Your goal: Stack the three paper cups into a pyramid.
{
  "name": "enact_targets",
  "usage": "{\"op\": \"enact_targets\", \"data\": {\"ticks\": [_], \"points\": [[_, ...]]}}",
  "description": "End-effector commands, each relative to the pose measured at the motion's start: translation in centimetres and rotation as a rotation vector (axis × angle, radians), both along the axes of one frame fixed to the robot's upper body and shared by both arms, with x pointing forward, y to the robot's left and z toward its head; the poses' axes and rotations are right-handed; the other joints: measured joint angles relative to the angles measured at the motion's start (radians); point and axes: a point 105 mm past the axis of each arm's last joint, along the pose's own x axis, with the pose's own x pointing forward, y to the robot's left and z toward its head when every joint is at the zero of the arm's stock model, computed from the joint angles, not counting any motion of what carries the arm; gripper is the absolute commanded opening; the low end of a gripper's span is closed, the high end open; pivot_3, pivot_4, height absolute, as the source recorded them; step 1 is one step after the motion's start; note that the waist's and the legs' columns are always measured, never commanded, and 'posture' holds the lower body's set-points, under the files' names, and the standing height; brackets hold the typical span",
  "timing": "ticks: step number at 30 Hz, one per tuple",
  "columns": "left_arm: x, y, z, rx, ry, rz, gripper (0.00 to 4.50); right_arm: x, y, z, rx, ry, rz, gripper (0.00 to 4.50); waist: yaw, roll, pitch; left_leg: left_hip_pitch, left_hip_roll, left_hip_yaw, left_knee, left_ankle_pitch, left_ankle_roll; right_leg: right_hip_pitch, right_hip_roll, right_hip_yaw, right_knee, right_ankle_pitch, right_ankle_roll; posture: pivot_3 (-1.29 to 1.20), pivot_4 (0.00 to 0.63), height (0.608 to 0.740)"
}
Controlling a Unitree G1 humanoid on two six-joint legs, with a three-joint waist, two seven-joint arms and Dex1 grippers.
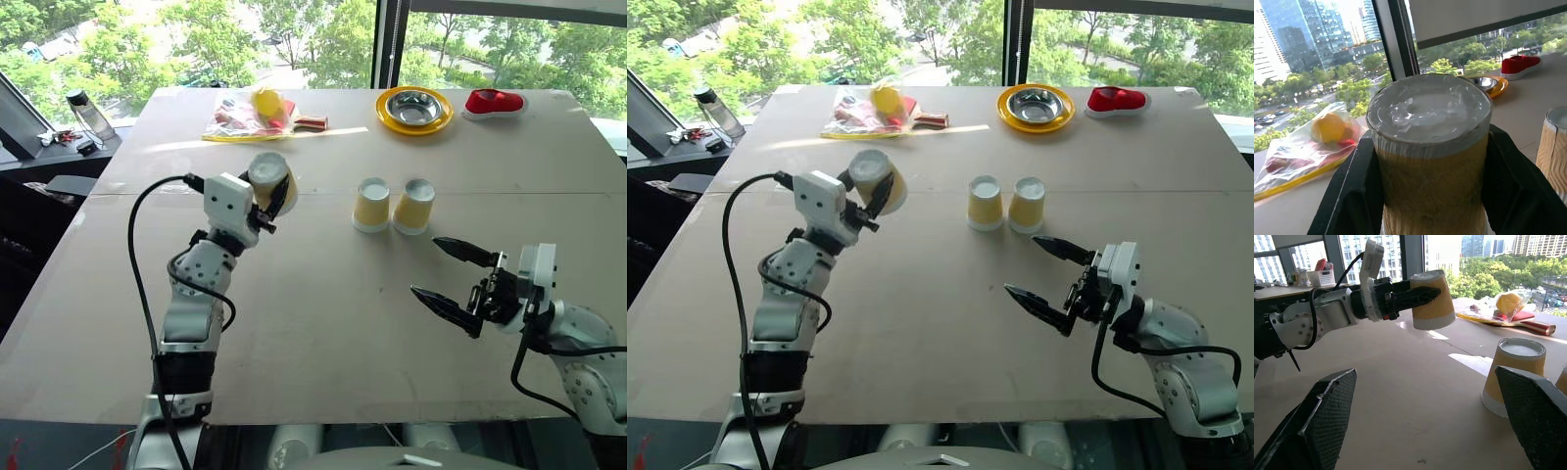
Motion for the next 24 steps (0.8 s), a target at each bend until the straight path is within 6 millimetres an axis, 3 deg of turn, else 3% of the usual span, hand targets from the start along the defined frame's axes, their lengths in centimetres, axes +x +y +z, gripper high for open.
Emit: {"op": "enact_targets", "data": {"ticks": [1, 6, 12, 18, 24], "points": [[0.8, -3.6, 3.7, 0.017, -0.029, -0.221, 2.11, 1.2, -1.6, 2.2, 0.033, -0.124, -0.162, 4.5, 0.001, 0.0, 0.0, -0.001, 0.0, 0.0, 0.0, 0.0, 0.0, 0.0, 0.0, 0.0, 0.0, 0.0, 0.0, 0.0, 0.15, 0.74], [1.0, -9.2, 6.3, 0.084, 0.006, -0.528, 2.11, 2.1, -2.5, 3.2, 0.055, -0.157, -0.256, 4.5, 0.001, 0.0, 0.0, -0.001, 0.0, 0.0, 0.0, 0.002, -0.004, 0.0, 0.001, 0.0, 0.0, 0.0, 0.0, 0.0, 0.15, 0.74], [-0.1, -13.9, 5.2, 0.185, 0.058, -0.736, 2.11, 1.7, -1.7, 3.7, 0.09, -0.139, -0.243, 4.5, -0.019, 0.0, 0.001, -0.001, 0.0, 0.0, -0.001, 0.002, -0.004, -0.001, 0.001, 0.0, 0.0, -0.001, 0.001, 0.0, 0.15, 0.74], [1.6, -15.5, 5.0, 0.092, 0.109, -0.705, 2.11, 0.9, -1.5, 3.9, 0.098, -0.139, -0.273, 4.5, -0.017, -0.001, 0.001, -0.001, 0.0, 0.0, 0.0, 0.0, 0.0, -0.001, 0.002, 0.0, 0.0, -0.001, 0.001, 0.0, 0.15, 0.74], [2.5, -15.2, 4.1, 0.115, 0.134, -0.643, 2.11, 0.4, -1.6, 3.7, 0.097, -0.134, -0.289, 4.5, -0.021, -0.001, 0.001, -0.002, 0.0, 0.0, 0.0, 0.0, 0.0, -0.002, 0.002, 0.001, 0.0, -0.001, 0.001, 0.0, 0.15, 0.74]]}}
